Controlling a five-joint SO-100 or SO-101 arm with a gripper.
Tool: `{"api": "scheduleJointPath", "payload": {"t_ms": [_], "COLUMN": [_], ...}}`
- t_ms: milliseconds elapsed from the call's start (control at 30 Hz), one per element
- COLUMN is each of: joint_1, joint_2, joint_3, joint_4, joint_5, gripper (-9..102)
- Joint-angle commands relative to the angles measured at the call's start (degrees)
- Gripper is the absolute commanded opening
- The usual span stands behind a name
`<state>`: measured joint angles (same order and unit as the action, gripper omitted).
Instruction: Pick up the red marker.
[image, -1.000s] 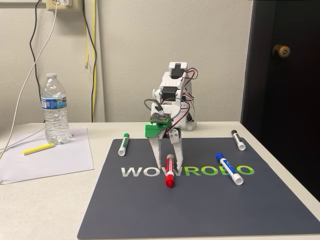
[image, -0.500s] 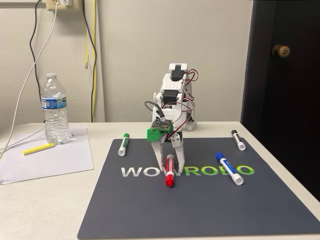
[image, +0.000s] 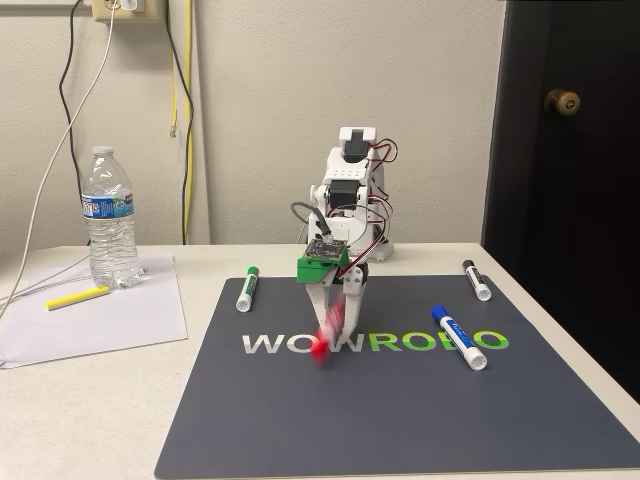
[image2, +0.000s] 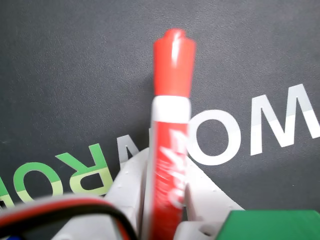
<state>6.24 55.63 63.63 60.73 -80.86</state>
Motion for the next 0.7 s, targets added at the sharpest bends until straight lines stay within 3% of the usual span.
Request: {"api": "scheduleJointPath", "payload": {"t_ms": [0, 300, 533, 667], "joint_1": [-0.9, -1.0, -0.8, -0.8], "joint_2": [0.2, 0.1, 0.3, 0.4], "joint_3": [-2.0, -2.0, -2.0, -2.0], "joint_4": [-1.1, -1.1, -1.3, -2.3], "joint_5": [0.8, 1.0, 1.1, 1.4], "gripper": [0, 0, 17, 18]}}
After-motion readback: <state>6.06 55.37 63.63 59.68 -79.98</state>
